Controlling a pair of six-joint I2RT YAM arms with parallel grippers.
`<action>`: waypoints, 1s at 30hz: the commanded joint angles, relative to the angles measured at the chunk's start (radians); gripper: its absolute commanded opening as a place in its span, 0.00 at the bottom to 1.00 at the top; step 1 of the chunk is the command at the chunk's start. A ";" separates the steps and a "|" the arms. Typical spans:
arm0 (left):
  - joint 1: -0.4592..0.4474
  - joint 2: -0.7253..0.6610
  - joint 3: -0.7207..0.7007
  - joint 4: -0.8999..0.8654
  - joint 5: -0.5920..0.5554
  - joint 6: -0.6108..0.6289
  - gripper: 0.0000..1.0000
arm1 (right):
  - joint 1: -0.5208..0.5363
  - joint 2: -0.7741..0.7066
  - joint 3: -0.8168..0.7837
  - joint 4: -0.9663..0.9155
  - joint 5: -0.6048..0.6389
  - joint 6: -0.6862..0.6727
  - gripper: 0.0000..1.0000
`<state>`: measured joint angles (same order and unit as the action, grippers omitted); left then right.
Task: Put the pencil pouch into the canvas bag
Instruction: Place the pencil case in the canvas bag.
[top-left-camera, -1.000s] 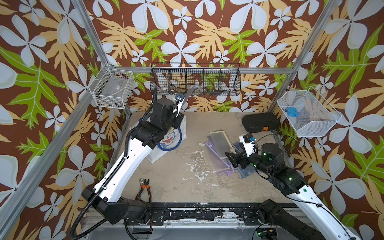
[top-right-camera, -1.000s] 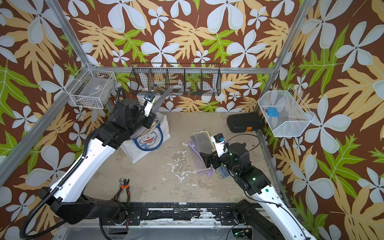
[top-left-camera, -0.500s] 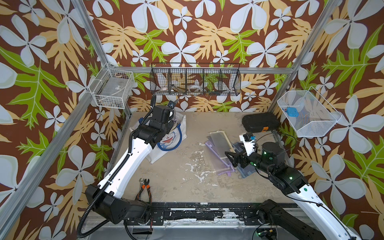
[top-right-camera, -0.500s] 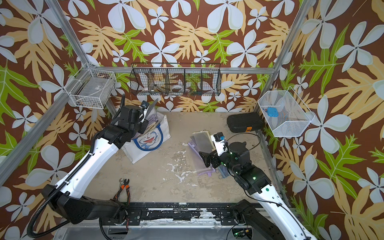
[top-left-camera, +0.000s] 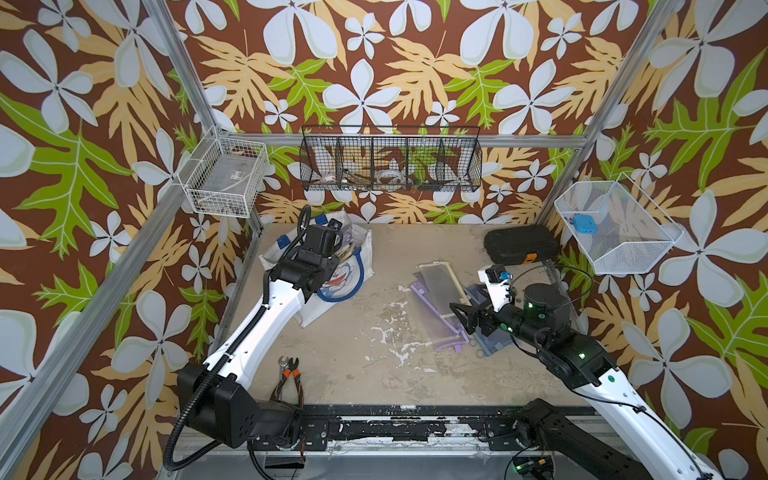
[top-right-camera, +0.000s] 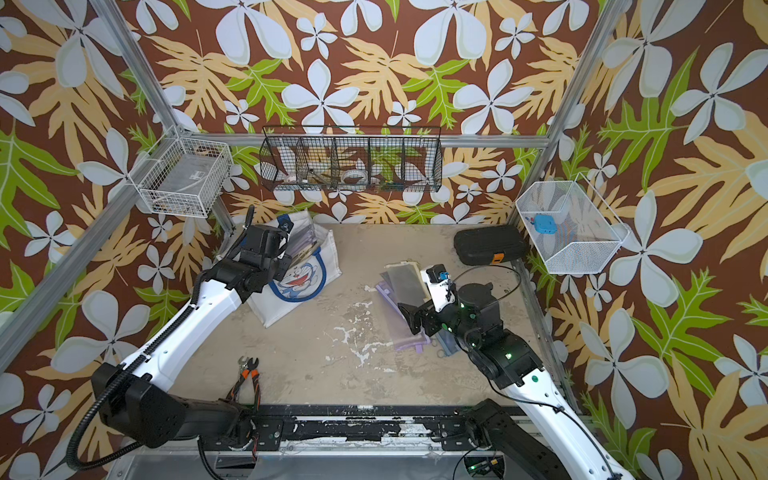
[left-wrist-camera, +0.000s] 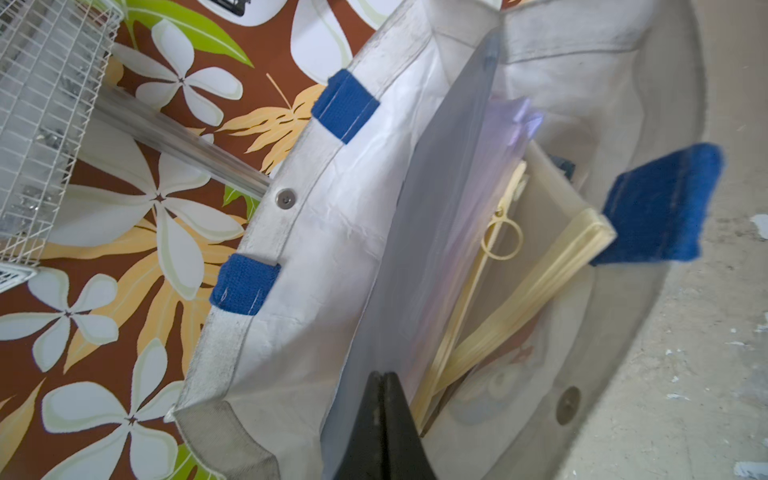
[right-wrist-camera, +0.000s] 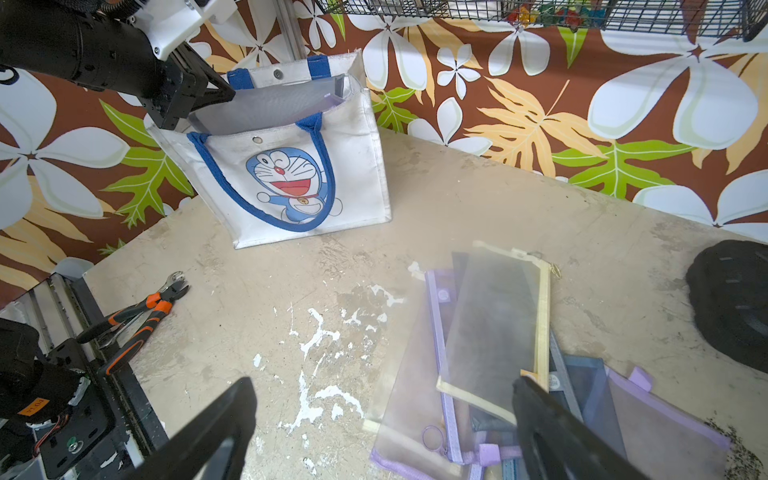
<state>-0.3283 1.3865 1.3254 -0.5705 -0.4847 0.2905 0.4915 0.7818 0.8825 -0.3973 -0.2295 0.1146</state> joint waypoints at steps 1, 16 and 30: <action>0.008 0.005 0.032 0.021 -0.015 -0.042 0.39 | 0.001 0.005 0.009 -0.004 0.002 -0.012 0.96; 0.025 0.126 0.154 0.057 0.162 -0.119 0.56 | 0.001 -0.006 0.009 -0.016 0.025 -0.008 0.96; 0.120 0.158 -0.012 0.173 0.142 -0.102 0.17 | 0.002 0.038 0.019 0.009 0.018 -0.018 0.96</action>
<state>-0.2226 1.5341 1.3186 -0.4522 -0.3359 0.1864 0.4915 0.8108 0.8909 -0.4122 -0.2066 0.1005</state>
